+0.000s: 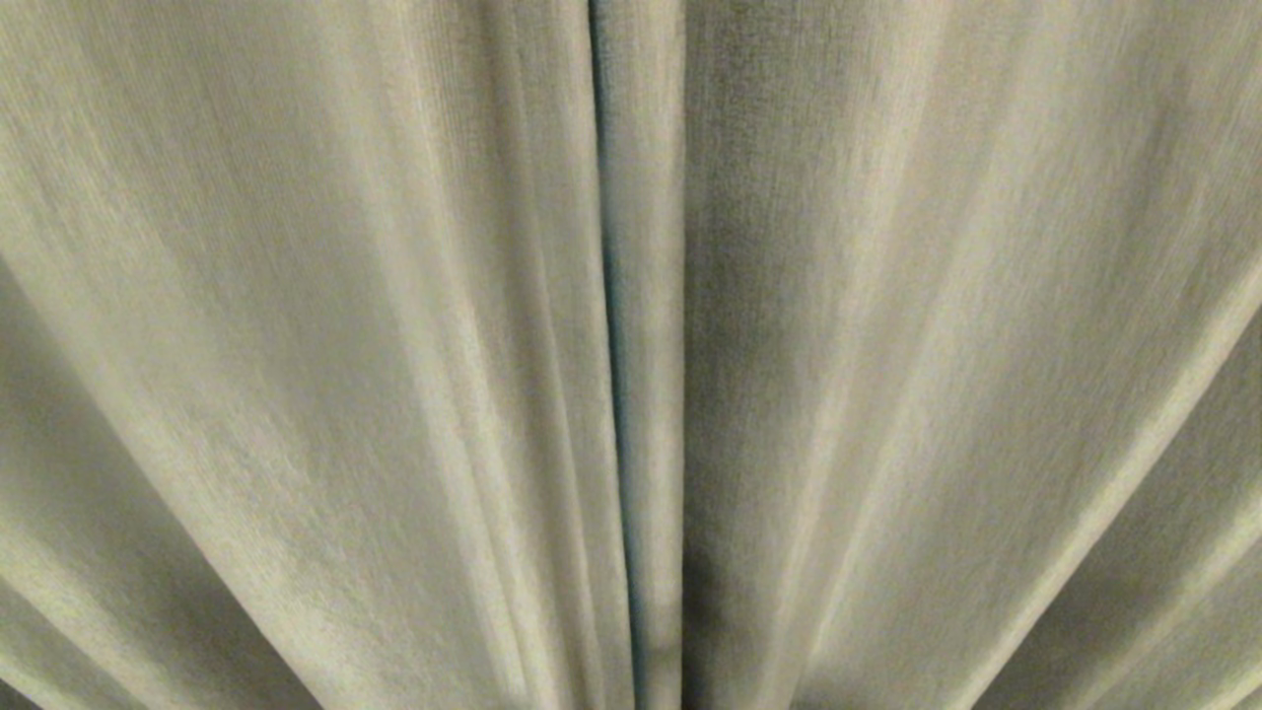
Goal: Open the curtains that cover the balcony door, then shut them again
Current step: Pull the outer curtains open on both sides
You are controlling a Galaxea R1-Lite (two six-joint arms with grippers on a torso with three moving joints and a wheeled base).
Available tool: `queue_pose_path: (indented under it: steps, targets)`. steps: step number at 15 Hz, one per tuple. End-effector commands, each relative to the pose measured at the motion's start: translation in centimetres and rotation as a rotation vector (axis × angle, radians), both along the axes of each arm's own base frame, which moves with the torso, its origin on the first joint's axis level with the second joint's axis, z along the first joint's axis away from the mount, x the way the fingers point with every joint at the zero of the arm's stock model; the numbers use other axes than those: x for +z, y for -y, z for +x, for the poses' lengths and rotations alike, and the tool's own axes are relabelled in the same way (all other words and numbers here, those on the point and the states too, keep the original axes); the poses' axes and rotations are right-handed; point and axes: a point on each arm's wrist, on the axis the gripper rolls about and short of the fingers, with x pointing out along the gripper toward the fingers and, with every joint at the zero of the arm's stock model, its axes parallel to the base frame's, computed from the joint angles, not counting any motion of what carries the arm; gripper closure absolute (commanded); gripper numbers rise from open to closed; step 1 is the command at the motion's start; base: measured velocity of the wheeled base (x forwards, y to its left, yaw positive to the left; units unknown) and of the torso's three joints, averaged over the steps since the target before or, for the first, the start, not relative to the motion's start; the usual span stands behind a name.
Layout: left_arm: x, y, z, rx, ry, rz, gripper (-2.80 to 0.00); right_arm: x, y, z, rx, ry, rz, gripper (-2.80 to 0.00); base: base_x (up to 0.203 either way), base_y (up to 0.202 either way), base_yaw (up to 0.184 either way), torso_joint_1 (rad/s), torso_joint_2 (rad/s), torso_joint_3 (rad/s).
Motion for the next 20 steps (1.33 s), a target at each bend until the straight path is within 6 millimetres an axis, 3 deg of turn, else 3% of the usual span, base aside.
queue_pose_path:
  steps: [1,15,20]
  targets:
    - [0.0,0.0,0.0,0.001,0.000,0.000,0.00,0.0,0.0,0.0,0.000,0.001,0.000,0.00,0.000,0.000,0.000,0.000,0.00,0.000]
    - [0.0,0.0,0.0,0.001,0.001,0.000,0.00,0.5,0.0,-0.1,0.011,0.046,-0.114,0.00,0.000,0.000,0.000,0.000,0.00,0.000]
    - [0.0,0.0,0.0,0.001,0.000,0.000,0.00,3.8,-0.5,-0.8,0.220,0.086,-0.168,0.00,0.000,0.000,0.000,0.000,0.00,0.000]
